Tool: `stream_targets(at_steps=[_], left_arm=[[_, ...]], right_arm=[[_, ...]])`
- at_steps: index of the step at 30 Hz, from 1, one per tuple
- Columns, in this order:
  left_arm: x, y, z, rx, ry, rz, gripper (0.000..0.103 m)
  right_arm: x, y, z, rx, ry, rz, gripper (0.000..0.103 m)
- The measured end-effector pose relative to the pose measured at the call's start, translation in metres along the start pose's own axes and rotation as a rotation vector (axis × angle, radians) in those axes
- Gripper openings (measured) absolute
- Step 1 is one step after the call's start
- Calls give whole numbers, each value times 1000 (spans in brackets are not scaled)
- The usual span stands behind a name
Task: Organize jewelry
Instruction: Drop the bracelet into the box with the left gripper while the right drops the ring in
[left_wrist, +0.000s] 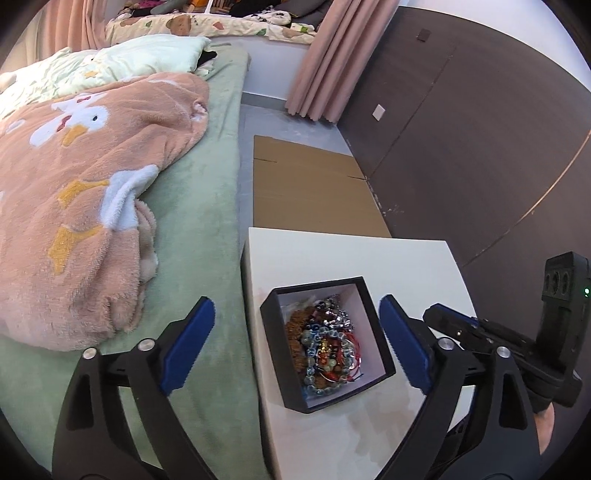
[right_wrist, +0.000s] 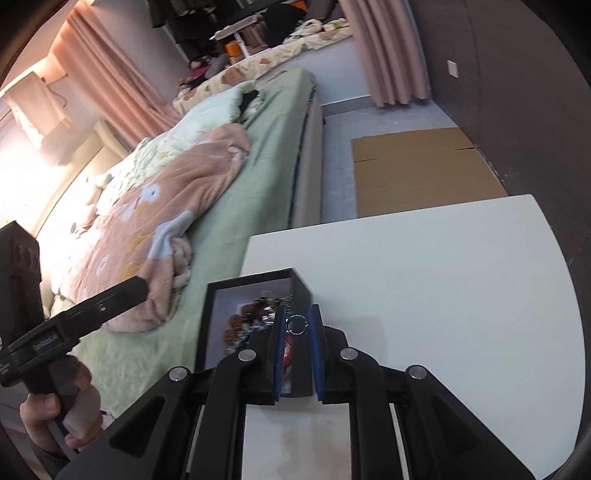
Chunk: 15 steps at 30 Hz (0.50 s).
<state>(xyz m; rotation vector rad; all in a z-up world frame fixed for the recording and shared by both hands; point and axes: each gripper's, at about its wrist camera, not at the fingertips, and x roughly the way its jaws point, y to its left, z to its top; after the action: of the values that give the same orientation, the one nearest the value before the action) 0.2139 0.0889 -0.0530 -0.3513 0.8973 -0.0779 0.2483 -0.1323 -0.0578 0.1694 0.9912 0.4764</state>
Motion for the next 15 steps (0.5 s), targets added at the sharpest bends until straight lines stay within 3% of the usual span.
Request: stream_targets(at_steps=[8,10,11,12,15], left_arm=[[-10,6,5,-29,-26,21,98],[-14,6,6,-37,-32,26,98],[-15,5,6,-39,-33,28,98],[-17,4,6,-39,-35,32,98],[-25,-2,5,-30,-51,44,98]], right_arm=[[8,14,-5,-13,40,64,17],[7,14,-7,-8,48,74,28],[4,13,-8,-5,38,72,51],[-2,14,-9,-5,17,58,66],[-15,11,-10,-2,6,56,66]])
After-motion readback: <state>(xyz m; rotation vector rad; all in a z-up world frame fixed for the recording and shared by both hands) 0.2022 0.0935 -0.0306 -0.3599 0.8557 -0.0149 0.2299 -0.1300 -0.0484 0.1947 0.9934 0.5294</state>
